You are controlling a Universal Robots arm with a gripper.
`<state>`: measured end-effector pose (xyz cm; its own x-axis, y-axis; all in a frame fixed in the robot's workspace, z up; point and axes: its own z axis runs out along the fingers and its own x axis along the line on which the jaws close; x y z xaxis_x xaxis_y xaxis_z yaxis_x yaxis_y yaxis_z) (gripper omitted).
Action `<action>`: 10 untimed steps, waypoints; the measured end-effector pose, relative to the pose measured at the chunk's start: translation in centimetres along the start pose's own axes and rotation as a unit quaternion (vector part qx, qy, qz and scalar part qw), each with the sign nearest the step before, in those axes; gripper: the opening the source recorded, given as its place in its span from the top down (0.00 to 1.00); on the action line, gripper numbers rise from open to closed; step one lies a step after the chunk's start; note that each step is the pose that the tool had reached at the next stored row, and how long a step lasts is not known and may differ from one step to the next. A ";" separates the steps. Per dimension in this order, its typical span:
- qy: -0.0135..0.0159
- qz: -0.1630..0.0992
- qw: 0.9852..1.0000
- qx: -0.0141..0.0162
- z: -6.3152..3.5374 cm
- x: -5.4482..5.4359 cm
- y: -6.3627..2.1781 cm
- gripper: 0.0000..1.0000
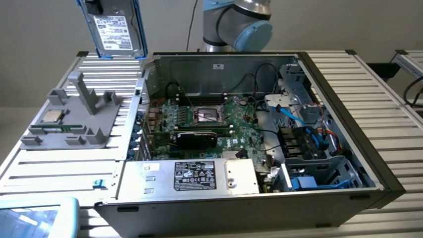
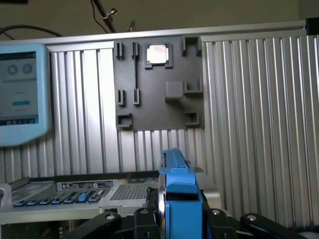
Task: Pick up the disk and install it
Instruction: 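Pick up the disk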
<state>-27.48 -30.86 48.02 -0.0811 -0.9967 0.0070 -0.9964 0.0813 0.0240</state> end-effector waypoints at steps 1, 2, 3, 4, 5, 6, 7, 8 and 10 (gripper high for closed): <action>0.000 0.000 1.000 0.000 -0.03 0.2 -0.35 0.63; 0.000 0.000 1.000 0.000 -0.05 0.3 -0.66 0.63; 0.000 0.000 1.000 0.000 -0.07 0.5 -0.97 0.63; -0.001 0.000 1.000 0.000 -0.08 0.7 -1.27 0.63; -0.001 0.000 1.000 0.000 -0.09 0.8 -1.56 0.63; -0.001 0.000 1.000 0.000 -0.10 0.9 -1.87 0.63; -0.001 0.000 1.000 0.000 -0.12 1.1 -2.21 0.63; -0.001 0.000 1.000 0.000 -0.13 1.3 -2.50 0.63; -0.002 0.000 1.000 0.000 -0.15 1.5 -3.03 0.63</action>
<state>-24.59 -32.65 48.11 -0.0813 -0.9967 0.0037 -0.9964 0.0814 0.0243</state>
